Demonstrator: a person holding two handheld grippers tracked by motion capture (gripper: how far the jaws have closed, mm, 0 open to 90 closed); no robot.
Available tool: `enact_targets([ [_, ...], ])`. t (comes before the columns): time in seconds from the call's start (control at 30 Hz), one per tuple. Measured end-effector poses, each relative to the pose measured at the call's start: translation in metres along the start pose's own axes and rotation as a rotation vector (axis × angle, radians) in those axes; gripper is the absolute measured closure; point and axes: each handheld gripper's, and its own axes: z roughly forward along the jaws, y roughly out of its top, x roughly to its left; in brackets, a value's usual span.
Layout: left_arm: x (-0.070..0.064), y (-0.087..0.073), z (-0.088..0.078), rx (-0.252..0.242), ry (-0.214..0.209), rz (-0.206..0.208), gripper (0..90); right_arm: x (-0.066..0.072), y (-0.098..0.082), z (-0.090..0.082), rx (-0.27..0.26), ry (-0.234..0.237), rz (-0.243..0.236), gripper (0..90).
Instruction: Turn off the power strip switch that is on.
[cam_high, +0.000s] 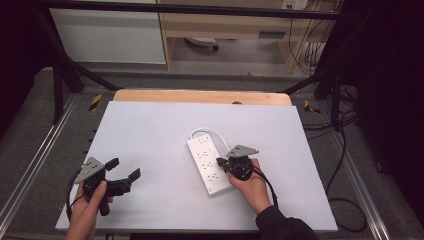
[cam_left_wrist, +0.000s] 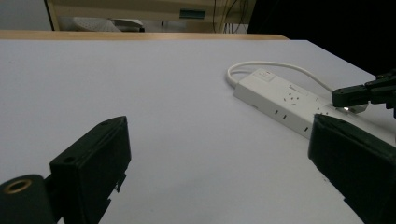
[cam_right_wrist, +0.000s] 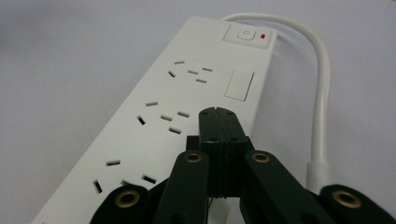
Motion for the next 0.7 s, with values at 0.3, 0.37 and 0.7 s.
enact_targets([
  [0.3, -0.0001, 0.0000, 0.0002, 0.001, 0.000, -0.001, 5.8, 0.0006, -0.0003, -0.0001, 0.000, -0.004, 0.002, 90.0],
  [0.37, -0.0001, -0.0001, 0.0002, 0.000, 0.000, -0.001, 5.7, 0.0006, -0.0003, -0.0001, 0.000, -0.004, 0.002, 90.0],
  [0.7, -0.0001, 0.0000, 0.0001, 0.003, 0.002, 0.001, 5.7, 0.0013, -0.0017, 0.0007, 0.008, -0.004, -0.002, 90.0],
])
